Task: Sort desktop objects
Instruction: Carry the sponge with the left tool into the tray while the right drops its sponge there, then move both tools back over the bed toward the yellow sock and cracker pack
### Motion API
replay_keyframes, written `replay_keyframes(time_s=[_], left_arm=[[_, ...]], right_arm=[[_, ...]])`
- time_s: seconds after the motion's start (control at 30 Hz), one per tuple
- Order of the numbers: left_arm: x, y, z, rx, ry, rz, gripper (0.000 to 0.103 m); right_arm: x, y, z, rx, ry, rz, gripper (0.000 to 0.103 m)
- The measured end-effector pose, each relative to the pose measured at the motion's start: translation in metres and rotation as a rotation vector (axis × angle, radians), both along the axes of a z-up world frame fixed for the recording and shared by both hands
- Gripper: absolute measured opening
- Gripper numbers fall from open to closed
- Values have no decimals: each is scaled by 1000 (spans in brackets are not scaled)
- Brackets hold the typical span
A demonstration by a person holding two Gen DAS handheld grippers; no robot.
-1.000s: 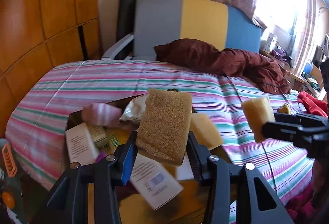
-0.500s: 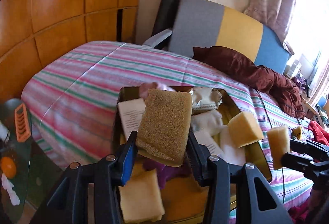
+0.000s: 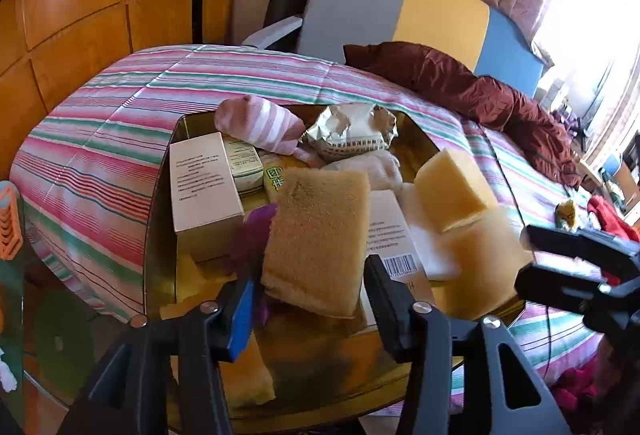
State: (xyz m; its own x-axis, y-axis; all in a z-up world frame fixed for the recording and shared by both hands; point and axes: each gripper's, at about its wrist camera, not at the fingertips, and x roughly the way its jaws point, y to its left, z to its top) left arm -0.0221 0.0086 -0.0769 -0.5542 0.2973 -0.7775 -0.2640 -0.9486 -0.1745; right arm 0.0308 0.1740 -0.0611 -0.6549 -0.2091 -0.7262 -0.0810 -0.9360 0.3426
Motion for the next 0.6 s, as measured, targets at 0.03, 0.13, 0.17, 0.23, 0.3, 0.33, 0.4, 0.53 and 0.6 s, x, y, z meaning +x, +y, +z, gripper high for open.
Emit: replay_keyframes(time_s=[0.03,0.13,0.17,0.23,0.3,0.33,0.4,0.53,0.6], left_arm=[[0,-2,1,8,0,2,53],[6,-9,7,28,16,10,56],[8,-12,8,38,22,6,57],[11,-15,11,52,36,5,57],[10,-16,9,61,28,7,55],[11,-17,9,60,23,9,55],[9,-12,4,51,7,0,54],[11,-8,6,13,26,5,54],[11,-8,11,-7,45,23,55]], right_arm=[[0,0,-1,-3,-2,1,77],[-1,1,-3,-19,-17,2,82],[0,1,-4,-22,-16,1,82],[0,2,-5,-30,-18,-4,82],[0,3,-6,-36,-23,-7,82],[1,2,-7,-38,-24,-7,82],[2,2,-6,-38,-22,-9,82],[4,4,-4,-37,-15,-21,82],[6,5,-3,-40,-12,-25,82]])
